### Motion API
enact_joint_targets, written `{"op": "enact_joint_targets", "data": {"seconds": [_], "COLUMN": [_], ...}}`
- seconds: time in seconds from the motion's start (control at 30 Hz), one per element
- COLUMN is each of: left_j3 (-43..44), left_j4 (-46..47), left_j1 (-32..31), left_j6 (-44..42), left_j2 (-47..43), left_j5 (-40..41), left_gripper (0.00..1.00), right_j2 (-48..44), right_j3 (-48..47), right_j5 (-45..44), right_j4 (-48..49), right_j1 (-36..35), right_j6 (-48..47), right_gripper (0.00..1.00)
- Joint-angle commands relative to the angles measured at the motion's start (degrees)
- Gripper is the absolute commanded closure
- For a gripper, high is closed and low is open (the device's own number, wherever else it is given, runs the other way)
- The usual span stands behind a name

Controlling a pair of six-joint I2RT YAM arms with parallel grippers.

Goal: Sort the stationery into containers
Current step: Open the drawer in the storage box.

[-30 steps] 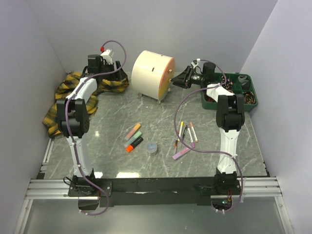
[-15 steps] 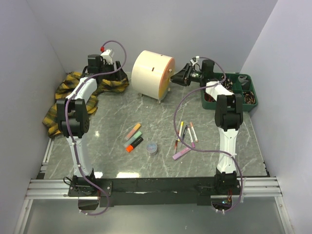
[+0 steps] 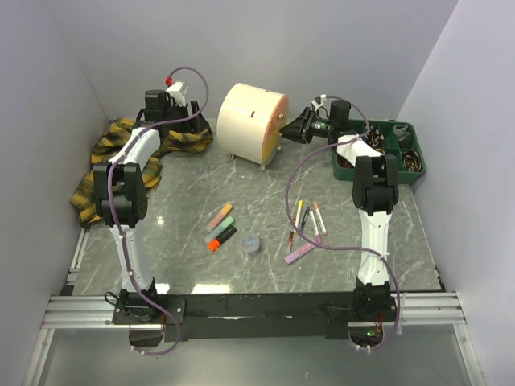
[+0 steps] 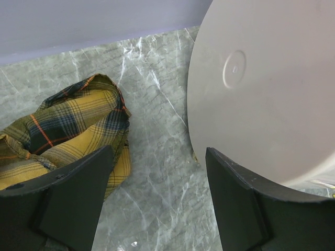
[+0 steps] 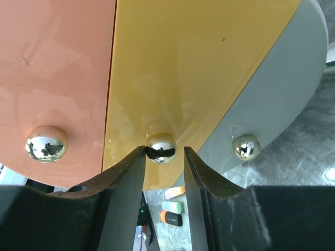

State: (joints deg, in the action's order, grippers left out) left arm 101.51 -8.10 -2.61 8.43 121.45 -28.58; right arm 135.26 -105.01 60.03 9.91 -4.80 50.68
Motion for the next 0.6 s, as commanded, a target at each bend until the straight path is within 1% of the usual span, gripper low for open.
{"op": "enact_joint_targets", "data": {"seconds": [0.0,0.07,0.1,0.17,0.2,0.27,0.3,0.4,0.57], "left_j3": [0.44,0.26,0.18,0.26,0.26,0.35,0.44,0.44,0.09], "left_j4": [0.37,0.36,0.28,0.28,0.28,0.36,0.36,0.36,0.54], "left_j1": [-0.02,-0.02,-0.02,-0.02,-0.02,-0.02,-0.02,-0.02,0.15], "left_j6": [-1.31,-1.39,-1.57,-1.57,-1.57,-1.66,-1.66,-1.57,-1.48], "left_j2": [-3.06,-3.23,-3.24,-3.15,-3.23,-3.15,-3.23,-3.58,-4.55], "left_j5": [0.54,0.63,0.8,0.89,0.89,0.98,0.98,1.07,1.42], "left_gripper": [0.22,0.22,0.22,0.22,0.22,0.22,0.22,0.22,0.22], "right_j2": [0.97,1.14,1.23,1.14,1.06,0.71,0.18,-1.66,-4.74], "right_j3": [-2.83,-3.27,-3.36,-3.27,-3.18,-2.83,-2.57,-1.16,2.88], "right_j5": [-0.26,-0.26,-0.18,0.0,0.26,0.26,0.44,0.88,1.32], "right_j4": [1.6,1.78,1.78,2.13,2.3,2.22,2.22,1.6,-1.12], "right_j1": [-0.83,-1.0,-1.09,-1.18,-1.18,-1.18,-1.09,-0.39,2.51], "right_j6": [-0.49,-0.49,-0.49,-0.58,-0.49,-0.75,-0.93,-1.63,-4.97], "right_gripper": [0.58,0.59,0.63,0.67,0.71,0.76,0.8,0.84,0.85]}}
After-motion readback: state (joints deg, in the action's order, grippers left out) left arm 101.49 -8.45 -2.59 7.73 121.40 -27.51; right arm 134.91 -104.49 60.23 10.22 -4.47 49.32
